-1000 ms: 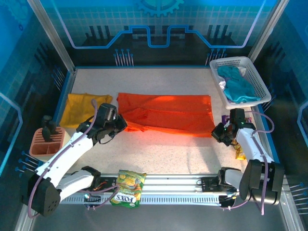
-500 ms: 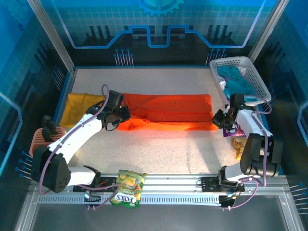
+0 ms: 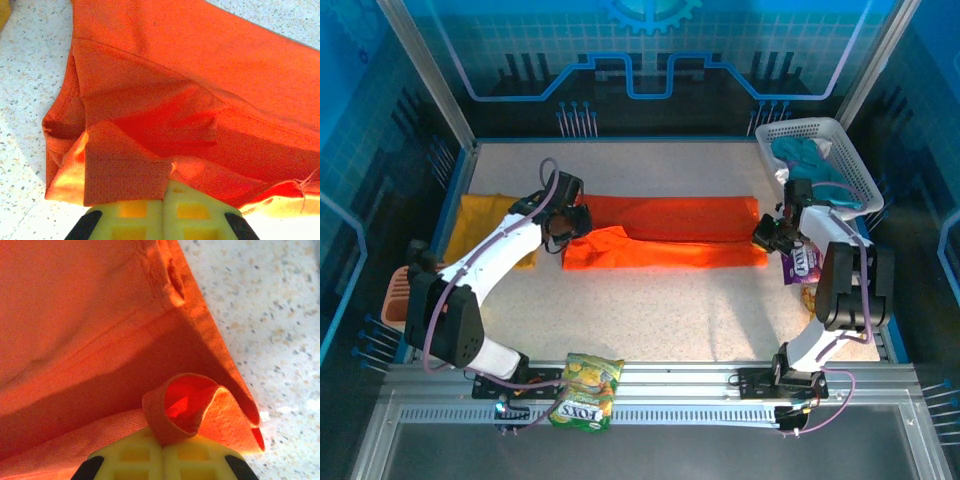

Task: Fold and stack the t-shirts

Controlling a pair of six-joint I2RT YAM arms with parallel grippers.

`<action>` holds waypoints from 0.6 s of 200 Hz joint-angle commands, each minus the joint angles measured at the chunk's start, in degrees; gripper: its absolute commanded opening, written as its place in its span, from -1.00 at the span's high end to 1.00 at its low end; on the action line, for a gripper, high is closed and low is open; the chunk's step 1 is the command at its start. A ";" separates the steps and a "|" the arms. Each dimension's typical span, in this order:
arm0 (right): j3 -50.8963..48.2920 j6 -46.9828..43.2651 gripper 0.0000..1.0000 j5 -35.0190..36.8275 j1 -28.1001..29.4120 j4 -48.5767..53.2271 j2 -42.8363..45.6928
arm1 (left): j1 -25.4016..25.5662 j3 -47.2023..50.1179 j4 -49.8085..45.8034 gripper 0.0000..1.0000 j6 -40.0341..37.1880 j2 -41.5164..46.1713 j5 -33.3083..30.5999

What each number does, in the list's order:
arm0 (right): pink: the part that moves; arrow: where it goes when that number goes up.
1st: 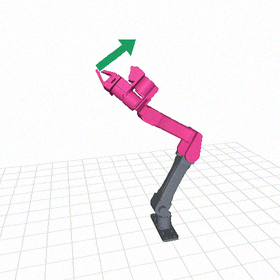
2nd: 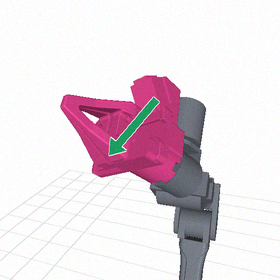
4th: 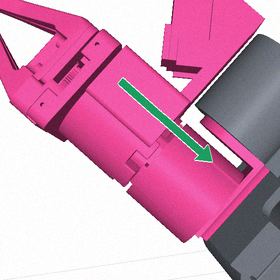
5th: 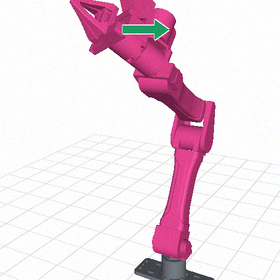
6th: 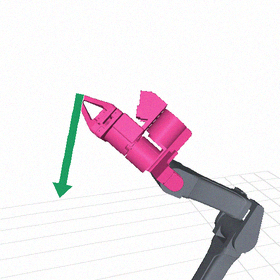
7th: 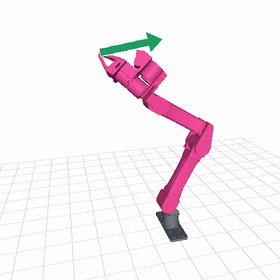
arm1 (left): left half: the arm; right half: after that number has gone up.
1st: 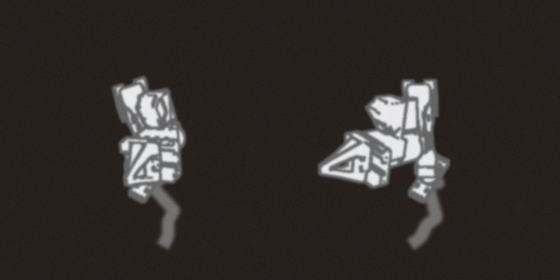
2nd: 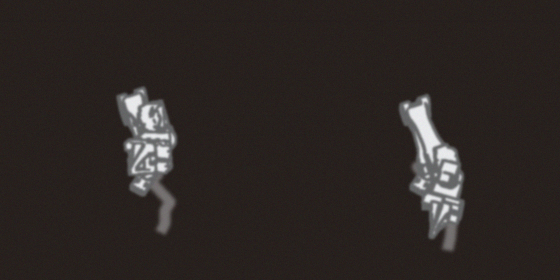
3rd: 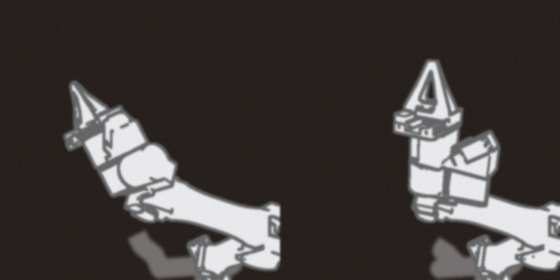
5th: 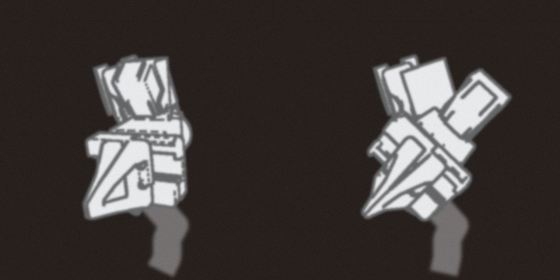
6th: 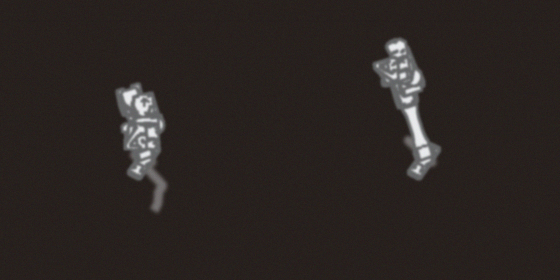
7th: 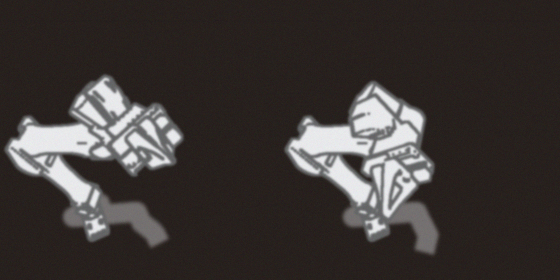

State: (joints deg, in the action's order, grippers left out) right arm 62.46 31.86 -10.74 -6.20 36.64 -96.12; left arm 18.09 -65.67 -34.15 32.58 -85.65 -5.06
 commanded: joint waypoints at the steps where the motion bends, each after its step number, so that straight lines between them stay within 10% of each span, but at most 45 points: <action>1: 3.20 -0.58 1.00 1.76 1.21 0.55 -1.80 | -0.76 -2.49 0.05 1.00 -2.36 -1.98 -1.61; 120: 8.41 0.40 0.90 2.89 1.63 -1.21 -9.62 | -1.35 -9.24 -1.00 1.00 -4.12 -9.38 -2.93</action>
State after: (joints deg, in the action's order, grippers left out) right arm 68.66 31.46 -9.21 -4.78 36.14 -103.96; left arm 17.34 -71.13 -33.93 30.44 -93.21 -6.26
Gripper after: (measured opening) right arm 0.051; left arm 0.060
